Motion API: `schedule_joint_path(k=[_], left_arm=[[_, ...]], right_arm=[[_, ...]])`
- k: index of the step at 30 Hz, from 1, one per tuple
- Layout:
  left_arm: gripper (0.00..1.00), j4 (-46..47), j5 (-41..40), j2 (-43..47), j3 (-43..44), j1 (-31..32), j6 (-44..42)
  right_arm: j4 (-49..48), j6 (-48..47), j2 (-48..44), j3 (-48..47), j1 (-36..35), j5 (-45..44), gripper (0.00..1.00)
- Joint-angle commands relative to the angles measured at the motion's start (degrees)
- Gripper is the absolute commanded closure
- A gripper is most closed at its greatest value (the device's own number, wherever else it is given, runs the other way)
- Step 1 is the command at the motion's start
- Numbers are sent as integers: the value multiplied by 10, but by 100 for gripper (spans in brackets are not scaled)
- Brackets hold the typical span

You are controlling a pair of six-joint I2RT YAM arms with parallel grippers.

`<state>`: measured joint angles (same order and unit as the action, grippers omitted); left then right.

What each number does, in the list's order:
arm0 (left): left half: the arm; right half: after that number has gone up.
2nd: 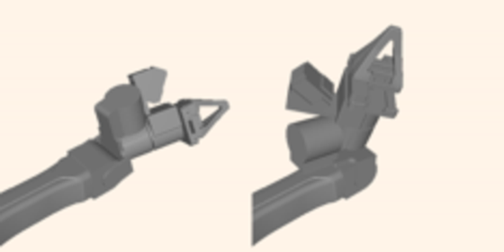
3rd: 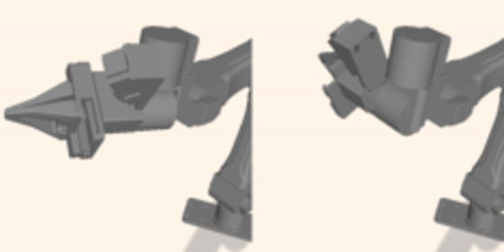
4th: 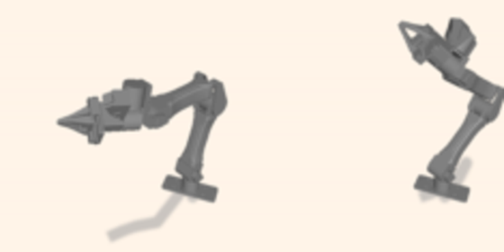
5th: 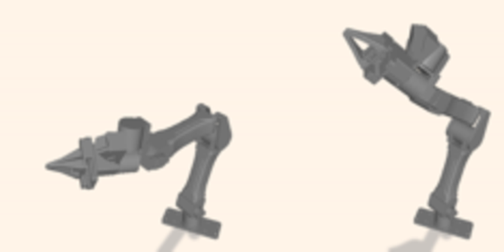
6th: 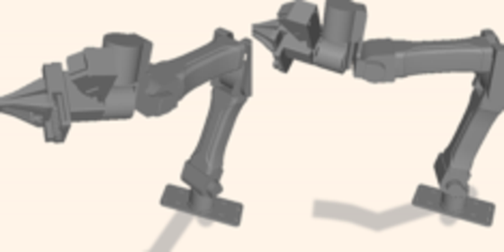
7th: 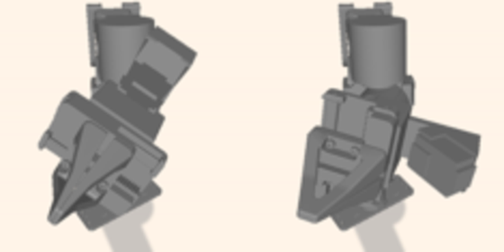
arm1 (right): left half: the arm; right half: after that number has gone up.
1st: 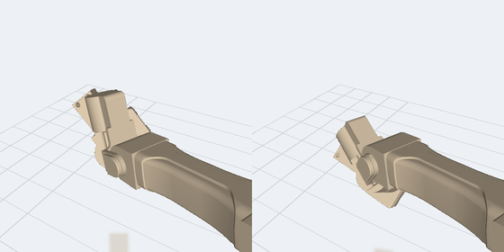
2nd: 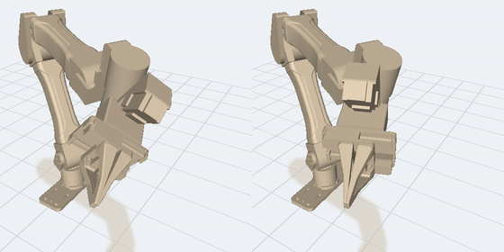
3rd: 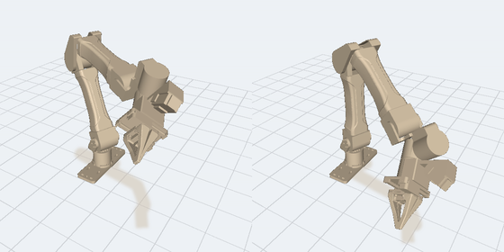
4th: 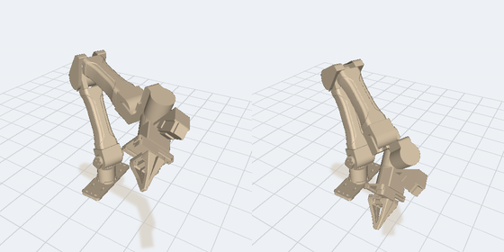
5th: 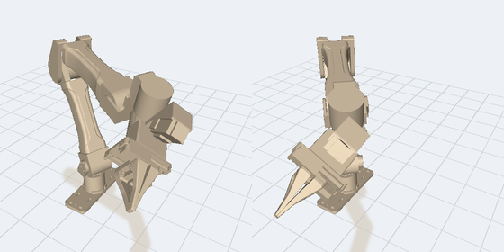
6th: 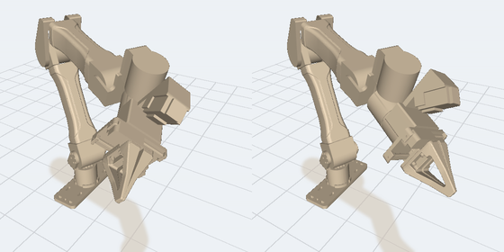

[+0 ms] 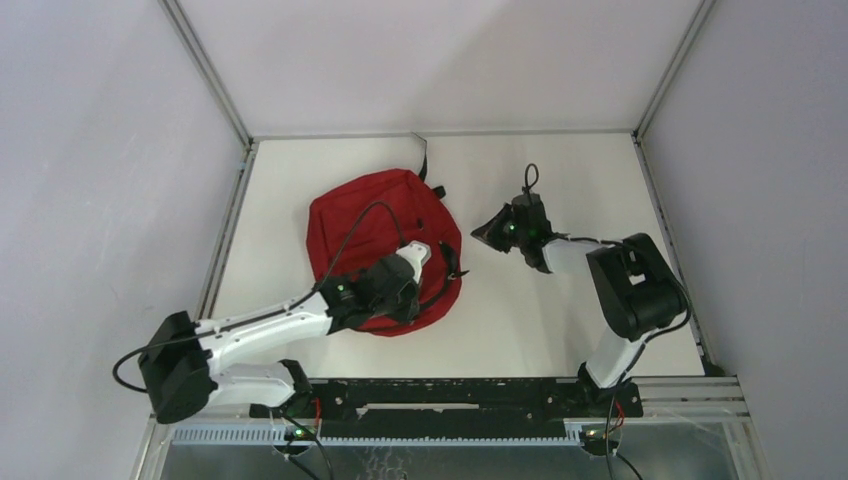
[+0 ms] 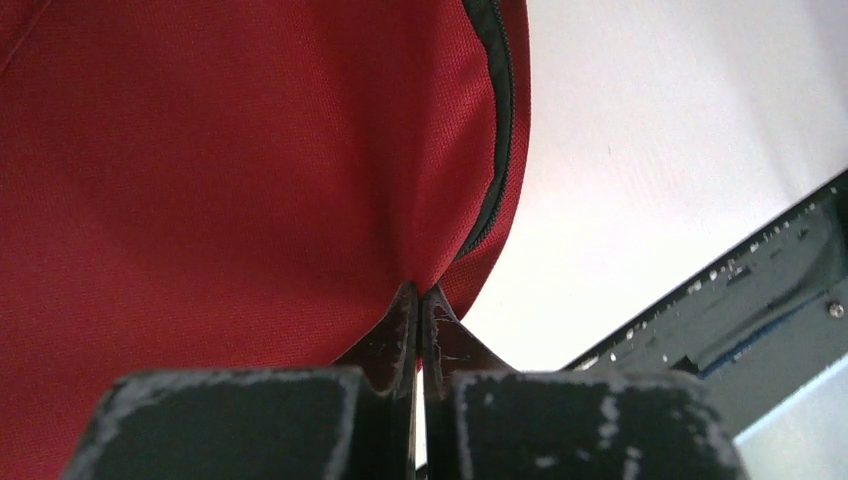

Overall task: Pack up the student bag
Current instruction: Zip the student bag at the center of the board.

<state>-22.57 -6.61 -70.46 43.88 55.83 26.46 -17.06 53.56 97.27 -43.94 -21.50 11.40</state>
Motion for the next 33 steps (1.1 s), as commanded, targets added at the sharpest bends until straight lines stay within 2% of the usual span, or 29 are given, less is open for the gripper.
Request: schedule_joint_path(k=[1,6,8,11,14,18,22,26,33], left_arm=[[100,0,43,63,-29,17,41],[100,-5,22,78,-28,17,47],[100,-1,15,69,-26,18,47],[100,2,9,48,-22,17,49],[100,15,13,35,-23,17,52],[100,32,16,24,-23,17,56],[100,47,19,18,-31,17,60],[100,55,27,6,-34,17,62],[100,58,31,-3,-31,17,61]], right_arm=[[-31,10,32,-66,7,13,100],[-4,10,-10,-51,6,59,100],[-6,16,-55,-8,-2,65,77],[10,42,-129,64,-11,57,52],[27,102,-200,134,-11,48,42],[-9,212,-255,219,-26,50,40],[-65,297,-254,264,-42,55,40],[-127,332,-213,272,-59,68,41],[-295,397,-106,295,-76,90,44]])
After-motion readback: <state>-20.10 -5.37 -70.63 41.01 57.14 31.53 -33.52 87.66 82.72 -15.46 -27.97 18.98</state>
